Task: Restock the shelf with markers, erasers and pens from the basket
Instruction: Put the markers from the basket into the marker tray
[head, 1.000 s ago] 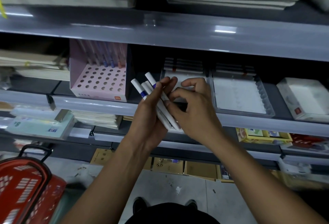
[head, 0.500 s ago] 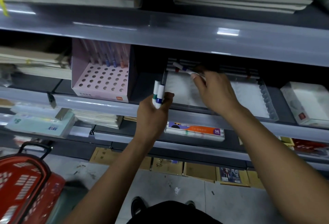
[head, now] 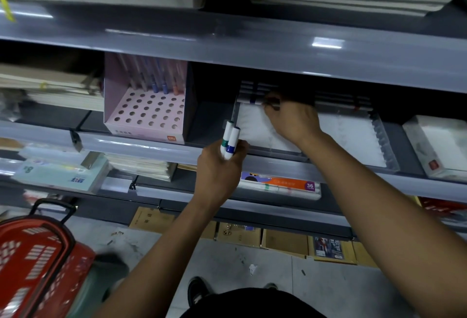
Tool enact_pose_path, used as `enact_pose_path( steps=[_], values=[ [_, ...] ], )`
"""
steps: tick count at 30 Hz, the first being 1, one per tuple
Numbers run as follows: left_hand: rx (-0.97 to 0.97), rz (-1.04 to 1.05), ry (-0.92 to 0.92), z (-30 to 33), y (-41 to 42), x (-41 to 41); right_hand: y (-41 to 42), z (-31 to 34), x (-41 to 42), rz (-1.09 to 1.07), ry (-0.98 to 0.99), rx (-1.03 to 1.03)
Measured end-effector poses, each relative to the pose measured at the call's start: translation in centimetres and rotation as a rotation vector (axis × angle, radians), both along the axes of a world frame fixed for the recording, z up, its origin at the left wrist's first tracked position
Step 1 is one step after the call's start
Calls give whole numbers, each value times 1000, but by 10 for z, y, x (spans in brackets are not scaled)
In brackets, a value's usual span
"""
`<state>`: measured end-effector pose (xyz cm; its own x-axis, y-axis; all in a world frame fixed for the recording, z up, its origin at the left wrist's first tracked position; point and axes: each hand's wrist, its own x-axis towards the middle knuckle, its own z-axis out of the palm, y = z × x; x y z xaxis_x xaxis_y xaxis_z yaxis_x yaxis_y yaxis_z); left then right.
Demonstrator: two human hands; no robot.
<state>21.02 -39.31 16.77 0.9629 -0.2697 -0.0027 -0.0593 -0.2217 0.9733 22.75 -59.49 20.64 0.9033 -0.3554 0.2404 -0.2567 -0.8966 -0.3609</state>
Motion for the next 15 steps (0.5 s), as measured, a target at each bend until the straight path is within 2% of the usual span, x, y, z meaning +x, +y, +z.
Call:
enact_pose_path(
  steps=[6, 15],
  values=[
    [6, -5, -2, 1, 0, -1, 9, -3, -3, -22, -74, -116],
    [1, -5, 36, 3, 0, -1, 15, 2, -5, -22, -18, -253]
  ],
)
